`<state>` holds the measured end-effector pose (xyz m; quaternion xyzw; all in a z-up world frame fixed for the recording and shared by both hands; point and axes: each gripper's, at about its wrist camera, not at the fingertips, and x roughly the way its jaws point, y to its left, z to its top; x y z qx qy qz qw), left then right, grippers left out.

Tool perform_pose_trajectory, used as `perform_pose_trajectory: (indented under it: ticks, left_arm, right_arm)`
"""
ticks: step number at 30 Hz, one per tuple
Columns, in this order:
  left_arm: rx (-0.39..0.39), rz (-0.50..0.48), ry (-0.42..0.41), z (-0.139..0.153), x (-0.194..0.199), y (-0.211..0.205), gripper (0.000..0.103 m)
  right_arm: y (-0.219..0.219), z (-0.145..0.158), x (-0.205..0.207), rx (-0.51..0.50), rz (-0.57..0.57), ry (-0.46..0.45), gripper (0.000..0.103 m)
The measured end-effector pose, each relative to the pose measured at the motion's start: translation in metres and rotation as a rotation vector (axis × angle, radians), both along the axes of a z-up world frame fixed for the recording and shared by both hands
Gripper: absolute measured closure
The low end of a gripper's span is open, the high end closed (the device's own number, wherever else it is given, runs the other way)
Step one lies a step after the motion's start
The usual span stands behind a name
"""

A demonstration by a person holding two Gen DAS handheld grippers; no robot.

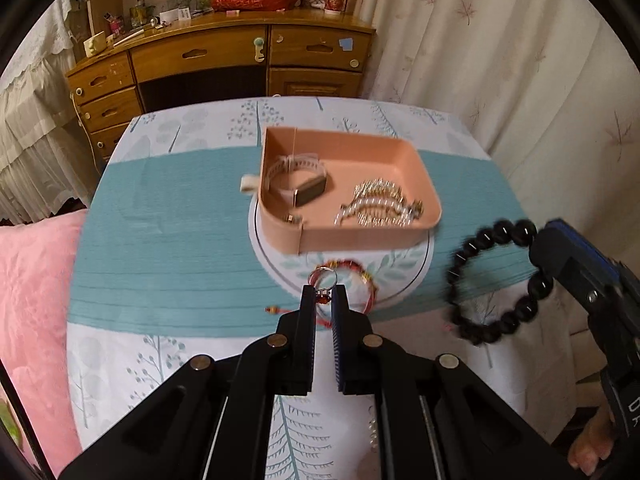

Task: Organize jewelry
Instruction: 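Carry the ring with the left tool into the tray while the right tool drops the black bracelet there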

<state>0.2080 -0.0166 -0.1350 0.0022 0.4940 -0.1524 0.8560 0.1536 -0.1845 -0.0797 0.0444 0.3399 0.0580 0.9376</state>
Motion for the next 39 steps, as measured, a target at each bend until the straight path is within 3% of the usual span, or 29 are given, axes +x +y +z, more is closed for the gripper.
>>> perform_pose_trajectory:
  ticks: [11, 19, 20, 22, 23, 26, 29, 38, 39]
  left_arm:
    - [-0.027, 0.027, -0.056, 0.034, 0.054, -0.001, 0.098]
    - [-0.043, 0.035, -0.094, 0.023, 0.085, -0.004, 0.097]
    - [-0.036, 0.037, -0.08, 0.019, 0.088, -0.005, 0.095]
    - [-0.003, 0.048, -0.043, 0.01, 0.094, -0.008, 0.064]
    - [0.008, 0.053, -0.037, 0.008, 0.095, -0.008, 0.058]
    - [0.001, 0.049, -0.021, 0.006, 0.096, -0.007, 0.054]
    - [0.011, 0.051, -0.011, 0.005, 0.096, -0.006, 0.046]
    - [0.036, 0.104, 0.016, 0.0, 0.077, 0.001, 0.032]
    - [0.047, 0.115, 0.011, 0.0, 0.072, 0.003, 0.026]
  right_arm:
    - [0.01, 0.028, 0.054, -0.007, 0.017, -0.153, 0.089]
    - [-0.002, 0.007, 0.084, -0.024, -0.01, -0.163, 0.089]
    - [-0.004, 0.0, 0.089, -0.03, -0.011, -0.139, 0.088]
    - [-0.007, -0.013, 0.1, -0.038, -0.015, -0.07, 0.088]
    - [-0.011, -0.018, 0.105, -0.025, -0.019, -0.035, 0.087]
    - [-0.022, -0.022, 0.105, 0.038, -0.013, -0.022, 0.087]
    - [-0.026, -0.024, 0.103, 0.002, -0.026, -0.009, 0.084]
    - [-0.037, -0.03, 0.081, -0.033, -0.008, 0.029, 0.063]
    - [-0.039, -0.03, 0.079, -0.039, -0.005, 0.033, 0.058]
